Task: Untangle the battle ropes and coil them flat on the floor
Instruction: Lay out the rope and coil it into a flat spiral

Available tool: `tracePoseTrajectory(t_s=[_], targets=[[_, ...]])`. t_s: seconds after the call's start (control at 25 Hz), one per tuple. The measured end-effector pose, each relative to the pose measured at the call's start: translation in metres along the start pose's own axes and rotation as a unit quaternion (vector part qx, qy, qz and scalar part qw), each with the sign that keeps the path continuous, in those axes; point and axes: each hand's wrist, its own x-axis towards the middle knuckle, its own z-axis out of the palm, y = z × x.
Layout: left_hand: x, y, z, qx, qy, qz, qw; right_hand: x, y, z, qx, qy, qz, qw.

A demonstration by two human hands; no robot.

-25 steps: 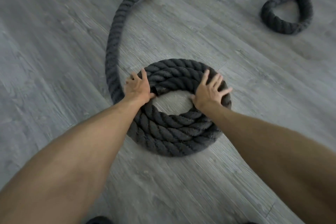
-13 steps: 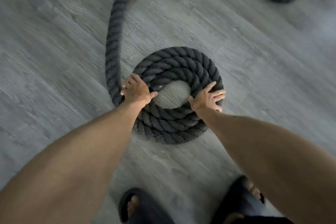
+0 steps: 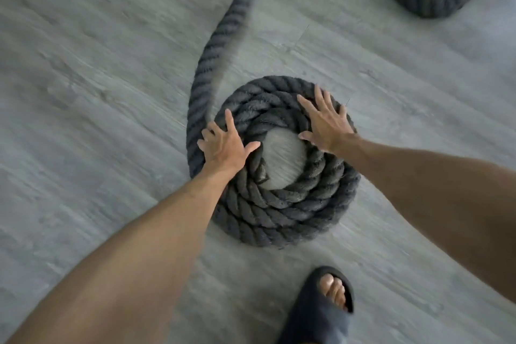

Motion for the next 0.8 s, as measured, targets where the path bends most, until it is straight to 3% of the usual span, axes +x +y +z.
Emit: tracePoseTrajectory(t_s=[0.08,0.16,0.32,0.44,0.56,0.68,0.8], targets=[[0.009,0.007,-0.005,0.011,-0.004,-0.029,1.0,-0.016,-0.009,0.015,0.051,0.057,0.12,0.99],[0.016,0.012,-0.01,-0.002,-0.019,-0.073,0.997,-0.047,-0.029,0.035,0.132,0.023,0.281,0.95],[0.027,0.024,-0.024,-0.022,-0.051,-0.116,0.992,-0.054,-0.044,0.043,0.191,-0.031,0.346,0.918],[0.031,0.03,-0.034,-0.012,-0.032,-0.124,0.992,-0.033,-0.042,0.03,0.174,-0.05,0.3,0.937],[0.068,0.035,-0.053,0.051,0.067,0.025,0.996,0.005,-0.021,0.012,0.107,-0.055,0.223,0.967],[0.12,0.037,-0.076,0.046,0.036,0.079,0.995,0.058,0.001,-0.017,0.044,-0.06,0.099,0.992],[0.161,0.037,-0.085,0.064,0.018,0.091,0.994,0.098,0.017,-0.048,0.04,-0.06,0.056,0.996]])
